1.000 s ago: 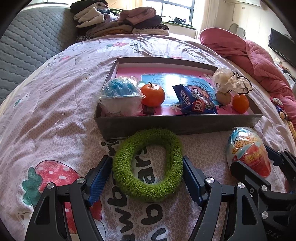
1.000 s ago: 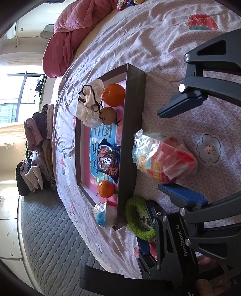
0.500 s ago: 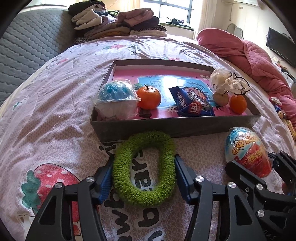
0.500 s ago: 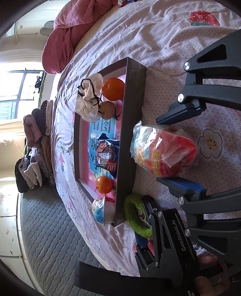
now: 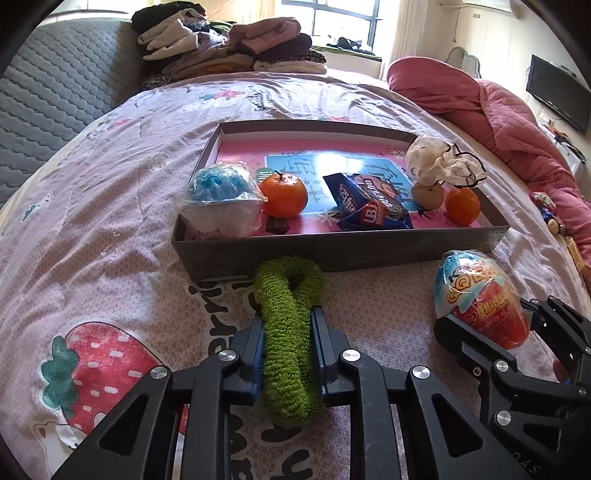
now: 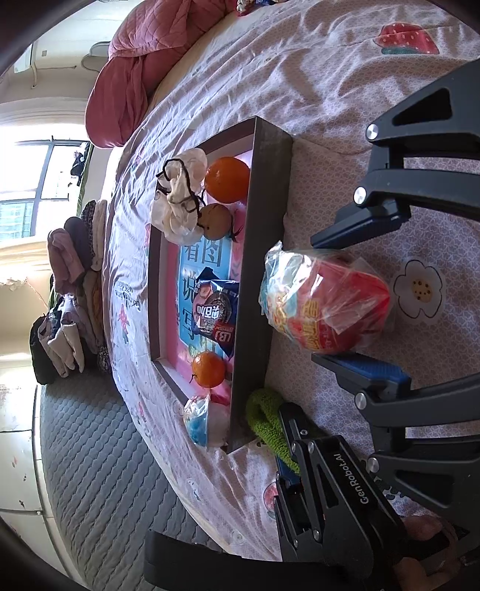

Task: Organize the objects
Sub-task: 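Grasp the plastic-wrapped red candy with the right tool while the left tool lifts the ring, then carry the green ring and wrapped candy over the tray with both tools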

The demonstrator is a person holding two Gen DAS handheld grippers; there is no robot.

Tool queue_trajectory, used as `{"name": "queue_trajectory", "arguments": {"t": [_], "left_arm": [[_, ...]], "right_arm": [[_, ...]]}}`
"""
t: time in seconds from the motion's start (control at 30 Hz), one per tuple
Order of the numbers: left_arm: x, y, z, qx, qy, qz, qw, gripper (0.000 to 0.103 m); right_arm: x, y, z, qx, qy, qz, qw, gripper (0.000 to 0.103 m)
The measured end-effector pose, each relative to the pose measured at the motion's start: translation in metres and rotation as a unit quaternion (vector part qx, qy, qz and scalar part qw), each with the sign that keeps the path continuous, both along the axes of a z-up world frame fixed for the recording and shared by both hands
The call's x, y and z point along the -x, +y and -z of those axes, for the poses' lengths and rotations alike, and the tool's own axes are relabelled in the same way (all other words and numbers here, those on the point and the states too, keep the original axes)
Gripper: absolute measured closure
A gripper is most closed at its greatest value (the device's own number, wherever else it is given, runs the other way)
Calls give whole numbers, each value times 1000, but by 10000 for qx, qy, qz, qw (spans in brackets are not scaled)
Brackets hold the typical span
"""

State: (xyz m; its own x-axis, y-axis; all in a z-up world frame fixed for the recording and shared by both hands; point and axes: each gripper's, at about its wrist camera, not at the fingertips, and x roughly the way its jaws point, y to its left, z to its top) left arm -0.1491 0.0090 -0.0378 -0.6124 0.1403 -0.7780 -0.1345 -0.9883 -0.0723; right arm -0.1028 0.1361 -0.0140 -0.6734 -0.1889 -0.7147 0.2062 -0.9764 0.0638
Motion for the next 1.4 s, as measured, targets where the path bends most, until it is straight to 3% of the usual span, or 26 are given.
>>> {"name": "queue_trajectory", "arguments": {"t": [1.4], "left_arm": [[-36, 10, -47, 43, 465, -53, 9989, 83]], "right_arm": [[-18, 11, -36, 37, 592, 1, 9982, 49]]}}
